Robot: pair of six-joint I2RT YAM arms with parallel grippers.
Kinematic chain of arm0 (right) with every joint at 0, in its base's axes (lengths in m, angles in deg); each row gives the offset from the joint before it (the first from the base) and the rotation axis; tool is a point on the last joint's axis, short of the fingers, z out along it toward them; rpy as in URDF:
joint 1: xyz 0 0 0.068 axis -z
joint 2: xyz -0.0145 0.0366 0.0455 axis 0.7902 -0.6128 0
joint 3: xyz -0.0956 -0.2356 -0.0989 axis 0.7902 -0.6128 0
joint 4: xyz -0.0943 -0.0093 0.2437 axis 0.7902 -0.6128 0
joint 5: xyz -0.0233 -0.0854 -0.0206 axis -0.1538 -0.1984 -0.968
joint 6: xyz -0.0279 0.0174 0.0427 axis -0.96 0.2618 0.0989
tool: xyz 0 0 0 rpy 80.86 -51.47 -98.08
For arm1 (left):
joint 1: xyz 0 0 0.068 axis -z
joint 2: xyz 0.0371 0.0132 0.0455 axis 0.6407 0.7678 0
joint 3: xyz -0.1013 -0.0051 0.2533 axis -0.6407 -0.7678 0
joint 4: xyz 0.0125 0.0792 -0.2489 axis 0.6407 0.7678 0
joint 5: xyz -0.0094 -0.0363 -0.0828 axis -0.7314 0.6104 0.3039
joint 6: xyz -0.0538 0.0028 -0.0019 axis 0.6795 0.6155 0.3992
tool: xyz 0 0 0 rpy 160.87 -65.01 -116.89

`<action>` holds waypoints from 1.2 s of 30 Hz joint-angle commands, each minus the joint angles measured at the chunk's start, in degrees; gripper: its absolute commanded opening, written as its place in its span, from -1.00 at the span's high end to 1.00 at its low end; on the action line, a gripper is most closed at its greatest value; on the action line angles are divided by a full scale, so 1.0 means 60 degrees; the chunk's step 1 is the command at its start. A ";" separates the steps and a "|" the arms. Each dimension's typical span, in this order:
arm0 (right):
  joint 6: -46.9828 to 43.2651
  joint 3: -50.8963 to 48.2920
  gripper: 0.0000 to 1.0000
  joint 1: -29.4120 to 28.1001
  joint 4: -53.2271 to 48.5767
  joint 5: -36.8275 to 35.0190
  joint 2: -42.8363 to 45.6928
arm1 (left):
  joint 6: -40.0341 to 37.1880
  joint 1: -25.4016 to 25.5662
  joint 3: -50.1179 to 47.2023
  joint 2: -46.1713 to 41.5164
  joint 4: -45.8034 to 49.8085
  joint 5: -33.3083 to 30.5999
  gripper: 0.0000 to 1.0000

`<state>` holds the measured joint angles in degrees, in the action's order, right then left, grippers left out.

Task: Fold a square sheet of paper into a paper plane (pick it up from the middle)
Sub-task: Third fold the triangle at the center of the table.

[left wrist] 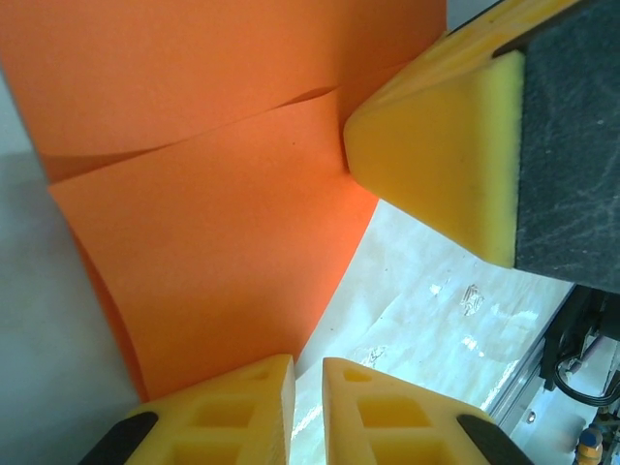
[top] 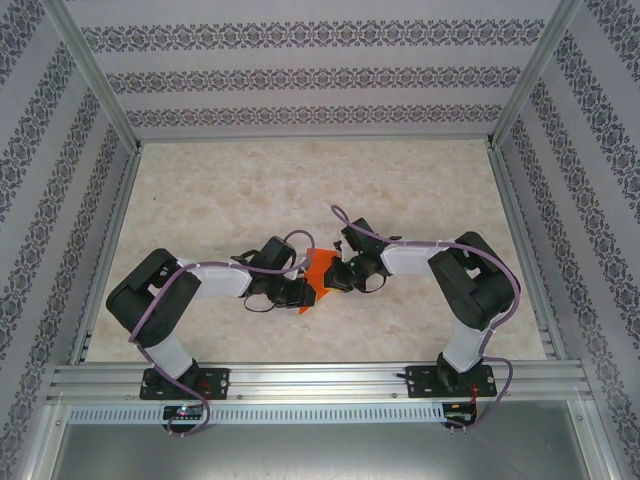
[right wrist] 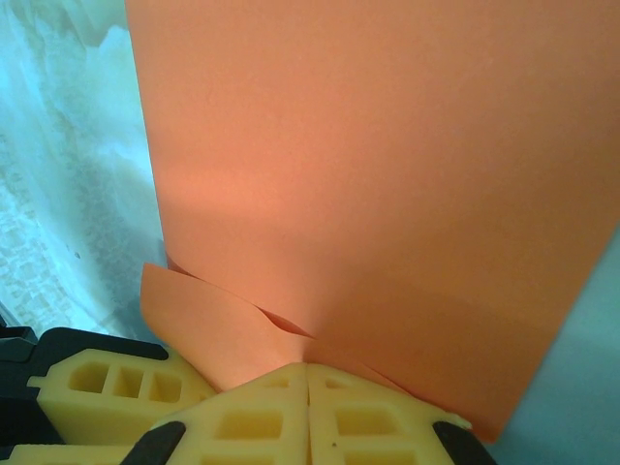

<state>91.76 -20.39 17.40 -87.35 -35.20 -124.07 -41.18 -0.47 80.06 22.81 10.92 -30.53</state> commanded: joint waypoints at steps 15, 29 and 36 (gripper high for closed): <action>-0.0340 -0.0212 0.89 -0.0071 -0.1218 -0.1839 -0.0839 | -0.0279 -0.0101 -0.0929 -0.0179 0.1736 0.0626 0.60; -0.0413 -0.0091 0.89 -0.0081 -0.1364 -0.1908 -0.0832 | -0.0630 -0.0098 -0.1283 -0.0278 0.2591 0.0402 0.62; -0.0413 -0.0113 0.89 -0.0087 -0.1365 -0.1926 -0.0817 | -0.0399 -0.0089 -0.1641 -0.0762 0.2664 0.0442 0.60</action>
<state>90.41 -18.93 16.94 -89.25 -35.20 -124.90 -43.32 -0.91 73.74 17.30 12.91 -27.49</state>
